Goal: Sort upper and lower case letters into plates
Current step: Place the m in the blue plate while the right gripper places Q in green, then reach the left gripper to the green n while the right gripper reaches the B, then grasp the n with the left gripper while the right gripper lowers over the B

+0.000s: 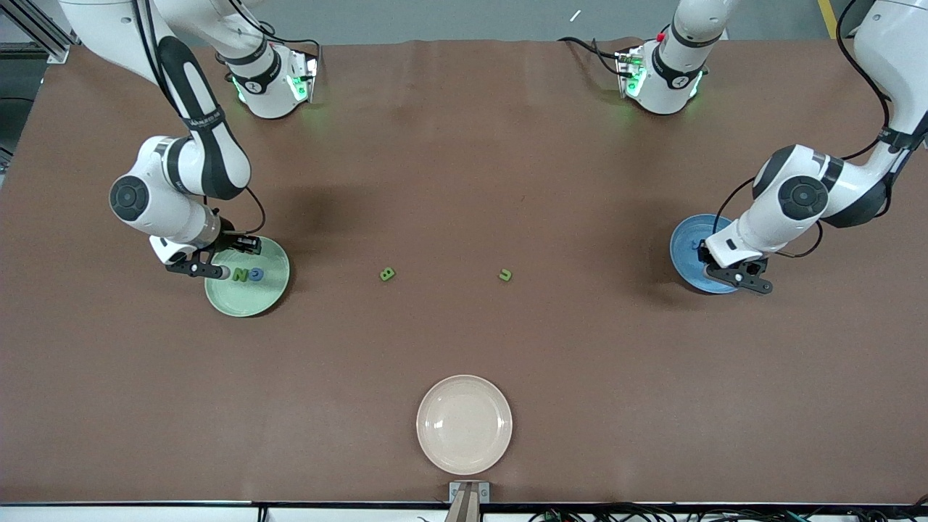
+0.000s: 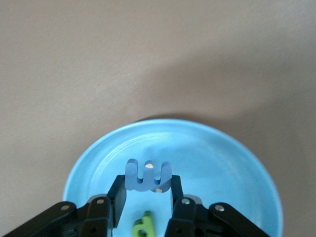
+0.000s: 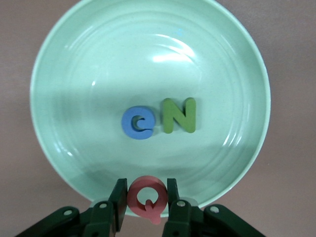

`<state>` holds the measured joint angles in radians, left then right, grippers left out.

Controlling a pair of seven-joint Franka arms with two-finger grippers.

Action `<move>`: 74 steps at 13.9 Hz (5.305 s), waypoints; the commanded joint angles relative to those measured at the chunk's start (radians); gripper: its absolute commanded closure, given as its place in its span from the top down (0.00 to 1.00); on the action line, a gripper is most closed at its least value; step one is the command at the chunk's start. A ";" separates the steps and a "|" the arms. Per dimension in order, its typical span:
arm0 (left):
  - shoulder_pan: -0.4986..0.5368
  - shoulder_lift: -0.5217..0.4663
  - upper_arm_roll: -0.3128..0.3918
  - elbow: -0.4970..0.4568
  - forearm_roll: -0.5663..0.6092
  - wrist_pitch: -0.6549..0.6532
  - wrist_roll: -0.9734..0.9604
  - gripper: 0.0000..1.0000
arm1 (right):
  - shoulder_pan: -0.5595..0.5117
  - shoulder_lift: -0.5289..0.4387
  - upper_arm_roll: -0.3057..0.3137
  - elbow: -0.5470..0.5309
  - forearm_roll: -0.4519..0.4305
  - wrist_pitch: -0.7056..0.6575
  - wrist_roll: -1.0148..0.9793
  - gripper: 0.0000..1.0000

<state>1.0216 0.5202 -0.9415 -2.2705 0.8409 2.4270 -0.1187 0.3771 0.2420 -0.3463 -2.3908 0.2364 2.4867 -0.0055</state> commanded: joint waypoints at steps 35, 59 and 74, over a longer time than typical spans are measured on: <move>-0.265 0.112 -0.240 0.222 -0.086 -0.304 -0.563 1.00 | 0.520 0.268 0.026 0.356 0.054 0.044 1.190 1.00; -1.127 0.330 0.259 0.546 -0.131 -0.065 -1.251 0.79 | 0.563 0.382 0.024 0.400 0.046 0.093 1.239 0.28; -1.146 0.356 0.279 0.559 -0.117 -0.065 -1.240 0.34 | 0.542 0.381 0.020 0.432 0.041 0.087 1.230 1.00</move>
<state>-0.1065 0.8582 -0.6860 -1.7255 0.7243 2.3592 -1.3642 0.9323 0.6045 -0.3294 -1.9718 0.2743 2.5723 1.2437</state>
